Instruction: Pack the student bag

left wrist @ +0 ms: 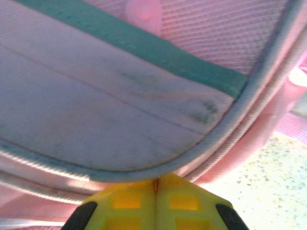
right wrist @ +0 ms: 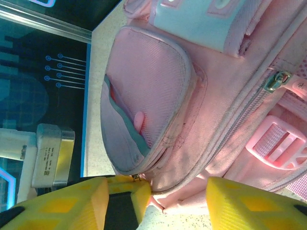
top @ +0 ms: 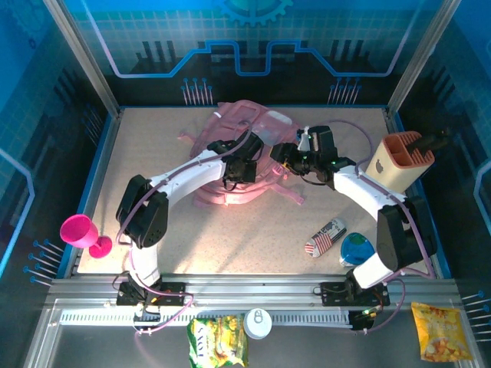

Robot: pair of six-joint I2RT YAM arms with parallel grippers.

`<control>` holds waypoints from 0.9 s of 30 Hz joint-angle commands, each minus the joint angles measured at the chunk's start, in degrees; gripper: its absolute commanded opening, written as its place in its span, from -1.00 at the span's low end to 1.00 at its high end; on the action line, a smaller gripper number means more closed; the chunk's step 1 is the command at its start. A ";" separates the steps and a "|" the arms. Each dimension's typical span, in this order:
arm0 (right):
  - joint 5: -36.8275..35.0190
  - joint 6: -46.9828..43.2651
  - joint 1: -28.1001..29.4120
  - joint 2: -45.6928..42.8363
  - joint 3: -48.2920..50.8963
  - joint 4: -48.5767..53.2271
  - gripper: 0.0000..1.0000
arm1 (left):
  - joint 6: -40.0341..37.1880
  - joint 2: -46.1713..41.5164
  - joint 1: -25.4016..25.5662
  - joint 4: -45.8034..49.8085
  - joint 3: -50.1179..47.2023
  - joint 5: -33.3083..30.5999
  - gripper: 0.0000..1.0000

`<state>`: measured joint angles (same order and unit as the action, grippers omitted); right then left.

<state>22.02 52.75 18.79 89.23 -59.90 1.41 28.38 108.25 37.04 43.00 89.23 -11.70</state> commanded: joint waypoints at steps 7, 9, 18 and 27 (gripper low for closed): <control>2.88 10.55 -1.08 3.11 -2.60 0.85 0.09 | -3.62 -4.12 1.52 -11.71 -1.15 13.20 -1.00; 3.30 11.70 -1.12 4.32 -3.23 0.51 0.08 | -3.36 -3.06 2.10 -12.37 0.06 13.93 -1.00; 4.40 11.17 -1.87 10.10 -7.03 1.88 -0.06 | -3.24 -0.40 3.61 -12.86 2.43 15.06 -1.00; 0.05 6.74 -2.78 12.12 -9.09 5.39 -0.69 | -6.80 -2.24 3.11 -10.50 -0.53 11.32 -1.00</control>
<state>25.32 62.39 17.37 100.75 -67.20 4.64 25.02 107.57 39.81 32.25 89.58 -0.36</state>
